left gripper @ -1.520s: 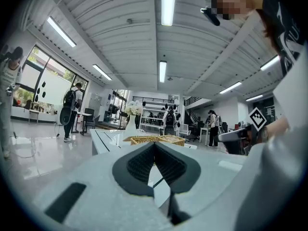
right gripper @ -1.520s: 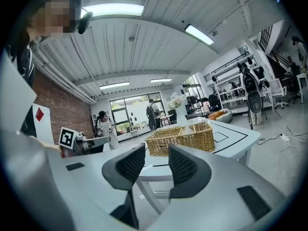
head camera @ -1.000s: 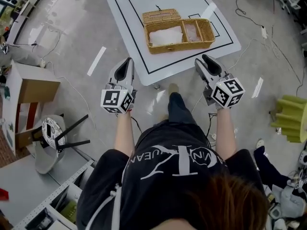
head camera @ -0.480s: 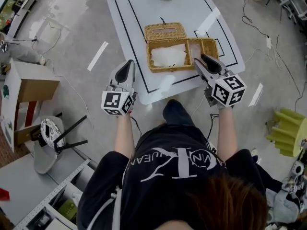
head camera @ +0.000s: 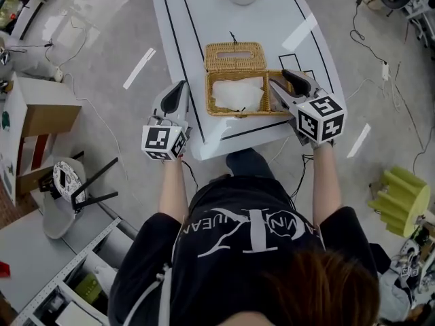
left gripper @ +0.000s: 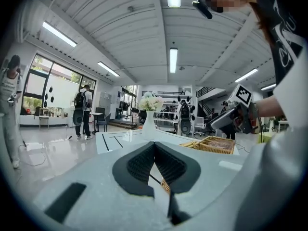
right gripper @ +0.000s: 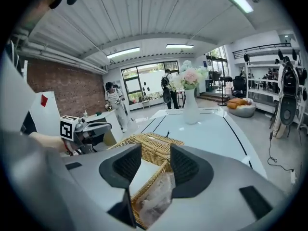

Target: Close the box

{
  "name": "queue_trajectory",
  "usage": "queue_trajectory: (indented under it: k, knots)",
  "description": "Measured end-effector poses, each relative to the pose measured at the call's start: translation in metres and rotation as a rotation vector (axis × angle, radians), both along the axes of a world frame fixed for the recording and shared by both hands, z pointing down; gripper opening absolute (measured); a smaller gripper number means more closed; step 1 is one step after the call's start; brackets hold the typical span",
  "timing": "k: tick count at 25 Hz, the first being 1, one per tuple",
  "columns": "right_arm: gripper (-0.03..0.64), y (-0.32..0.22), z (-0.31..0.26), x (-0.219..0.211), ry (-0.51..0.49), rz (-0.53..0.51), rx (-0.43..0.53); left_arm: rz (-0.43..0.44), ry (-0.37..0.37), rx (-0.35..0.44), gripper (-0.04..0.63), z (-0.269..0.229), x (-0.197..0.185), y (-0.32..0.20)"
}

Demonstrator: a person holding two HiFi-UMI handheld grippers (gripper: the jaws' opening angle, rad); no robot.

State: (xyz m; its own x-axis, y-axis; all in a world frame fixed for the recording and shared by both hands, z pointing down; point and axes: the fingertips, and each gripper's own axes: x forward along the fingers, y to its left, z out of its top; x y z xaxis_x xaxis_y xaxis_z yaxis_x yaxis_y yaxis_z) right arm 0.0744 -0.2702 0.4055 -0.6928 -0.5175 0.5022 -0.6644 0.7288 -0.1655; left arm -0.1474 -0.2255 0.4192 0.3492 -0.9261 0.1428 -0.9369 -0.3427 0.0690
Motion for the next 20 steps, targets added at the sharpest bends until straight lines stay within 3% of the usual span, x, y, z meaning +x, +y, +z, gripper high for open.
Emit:
queue_trajectory:
  k: [10, 20]
  knots:
    - [0.183, -0.048, 0.017, -0.014, 0.101, -0.172, -0.119, -0.026, -0.043, -0.013, 0.009, 0.006, 0.001, -0.043]
    - [0.184, -0.090, 0.044, -0.027, 0.130, -0.293, -0.257, -0.084, -0.065, -0.037, 0.009, 0.015, -0.003, -0.067]
